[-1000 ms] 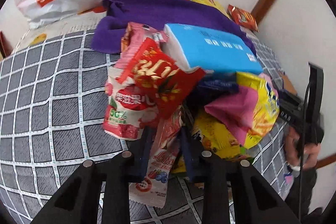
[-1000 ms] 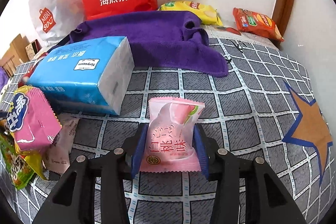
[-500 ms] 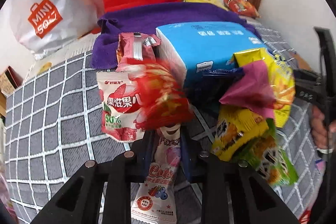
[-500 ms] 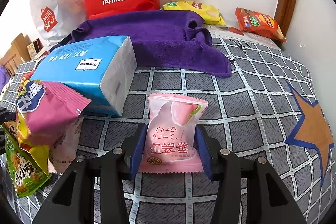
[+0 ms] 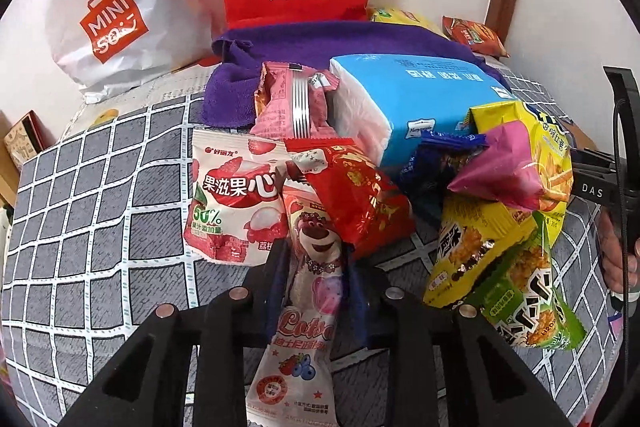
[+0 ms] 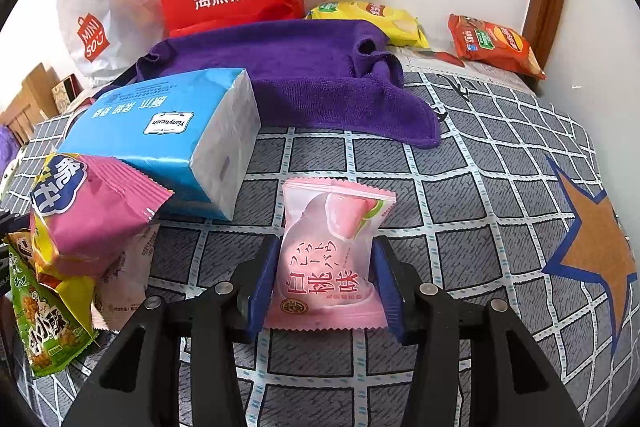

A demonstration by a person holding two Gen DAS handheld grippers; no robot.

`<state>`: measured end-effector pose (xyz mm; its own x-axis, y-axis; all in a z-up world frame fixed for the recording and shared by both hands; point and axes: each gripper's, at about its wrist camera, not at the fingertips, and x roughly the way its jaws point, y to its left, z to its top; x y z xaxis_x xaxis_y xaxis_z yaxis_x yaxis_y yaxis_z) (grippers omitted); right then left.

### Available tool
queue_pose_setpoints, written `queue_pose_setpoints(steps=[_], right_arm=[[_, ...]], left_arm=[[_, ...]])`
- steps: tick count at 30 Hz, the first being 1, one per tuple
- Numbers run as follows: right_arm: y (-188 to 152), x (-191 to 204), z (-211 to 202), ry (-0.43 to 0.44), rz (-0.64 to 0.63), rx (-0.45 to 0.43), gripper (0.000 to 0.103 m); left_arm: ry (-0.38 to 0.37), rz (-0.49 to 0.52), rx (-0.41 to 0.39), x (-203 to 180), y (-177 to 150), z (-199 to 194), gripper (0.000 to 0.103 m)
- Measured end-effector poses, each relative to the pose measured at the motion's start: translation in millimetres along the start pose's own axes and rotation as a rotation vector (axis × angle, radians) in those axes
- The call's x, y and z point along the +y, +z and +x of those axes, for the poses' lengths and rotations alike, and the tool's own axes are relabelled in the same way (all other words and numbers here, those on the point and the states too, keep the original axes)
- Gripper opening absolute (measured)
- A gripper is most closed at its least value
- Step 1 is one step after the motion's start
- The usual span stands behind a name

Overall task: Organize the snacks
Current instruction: 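Grasp the Lotso strawberry candy stick with the left tool and lift it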

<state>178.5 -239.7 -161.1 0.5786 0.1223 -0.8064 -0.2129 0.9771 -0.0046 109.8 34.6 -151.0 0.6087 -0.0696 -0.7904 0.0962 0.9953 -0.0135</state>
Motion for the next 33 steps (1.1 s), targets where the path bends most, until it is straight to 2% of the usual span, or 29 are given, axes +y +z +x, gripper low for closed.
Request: queue_pose_setpoints(steps=[9,11,12,18,21,23,29,33], right_arm=[[-0.1,4.9,-0.5,-0.023,-0.024,-0.003,0.047],[-0.1,4.6,-0.3,-0.022,-0.024,-0.004,0.046],[0.0,3.4,-0.1,-0.017,-0.019,-0.003,0.046],[0.5,-1.6,-0.8,0.009,0.005,-0.007,0.042],[-0.5,-1.3,-4.7,-0.004,0.001,-0.013,0.041],[-1.8,-0.3,-11.4,-0.006,-0.003,-0.018,0.041],[7.4,3.5,-57.2,0.004,0.025,-0.086,0.041],[18.5,9.2,-85.7,0.032,0.039,-0.127,0.041]], left_arm=[[0.012,0.006,0.000,-3.4,-2.2,1.2,0.029],[0.012,0.002,-0.002,-2.9,-2.2,1.1,0.026],[0.008,0.000,-0.003,-2.3,-2.2,0.9,0.022],[-0.022,-0.022,0.012,-1.6,-2.1,-3.4,0.020],[-0.040,-0.023,0.009,-2.6,1.0,-18.0,0.020],[-0.034,-0.010,-0.015,-4.1,6.1,-33.7,0.020],[-0.127,-0.036,-0.054,-3.7,25.5,-68.7,0.020],[-0.145,-0.033,-0.085,-6.7,36.7,-86.1,0.020]])
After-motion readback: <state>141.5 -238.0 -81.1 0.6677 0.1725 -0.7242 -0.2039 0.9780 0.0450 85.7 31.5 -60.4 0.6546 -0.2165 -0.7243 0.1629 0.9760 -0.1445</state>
